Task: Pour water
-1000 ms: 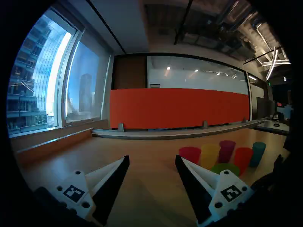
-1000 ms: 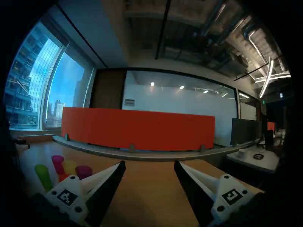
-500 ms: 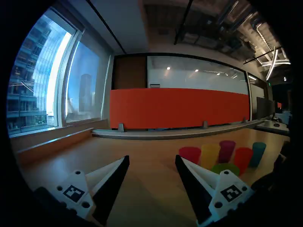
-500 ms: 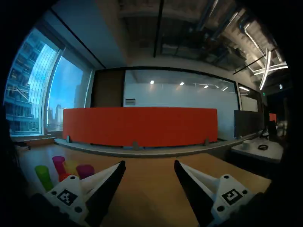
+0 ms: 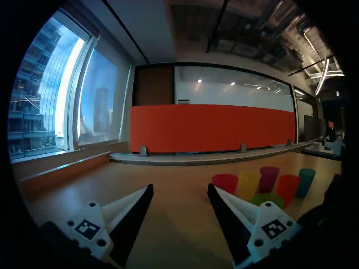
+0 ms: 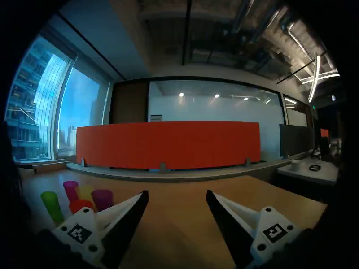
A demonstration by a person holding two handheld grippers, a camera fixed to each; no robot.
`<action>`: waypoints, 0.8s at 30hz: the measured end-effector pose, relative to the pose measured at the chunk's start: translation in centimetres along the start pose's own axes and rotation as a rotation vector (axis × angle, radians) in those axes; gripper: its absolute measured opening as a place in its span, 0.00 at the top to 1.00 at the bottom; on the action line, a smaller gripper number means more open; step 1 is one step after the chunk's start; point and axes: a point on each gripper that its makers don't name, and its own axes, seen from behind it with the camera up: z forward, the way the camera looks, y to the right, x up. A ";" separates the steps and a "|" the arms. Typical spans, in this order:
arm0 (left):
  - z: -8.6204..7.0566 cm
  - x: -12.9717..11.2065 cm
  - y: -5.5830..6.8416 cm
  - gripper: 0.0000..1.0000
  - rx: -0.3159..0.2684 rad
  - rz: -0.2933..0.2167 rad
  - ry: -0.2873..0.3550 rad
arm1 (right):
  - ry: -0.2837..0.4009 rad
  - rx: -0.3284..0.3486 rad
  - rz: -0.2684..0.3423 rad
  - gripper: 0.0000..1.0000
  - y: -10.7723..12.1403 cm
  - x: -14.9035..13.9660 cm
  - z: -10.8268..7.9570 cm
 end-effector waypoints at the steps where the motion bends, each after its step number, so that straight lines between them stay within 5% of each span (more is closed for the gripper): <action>1: 0.0 0.0 0.0 0.10 0.000 0.000 0.000 | -0.003 -0.001 0.001 0.00 0.0 -0.2 0.0; 24: 0.0 0.0 0.1 0.11 0.000 0.000 0.000 | -0.047 -0.016 -0.006 0.00 0.3 -2.6 0.4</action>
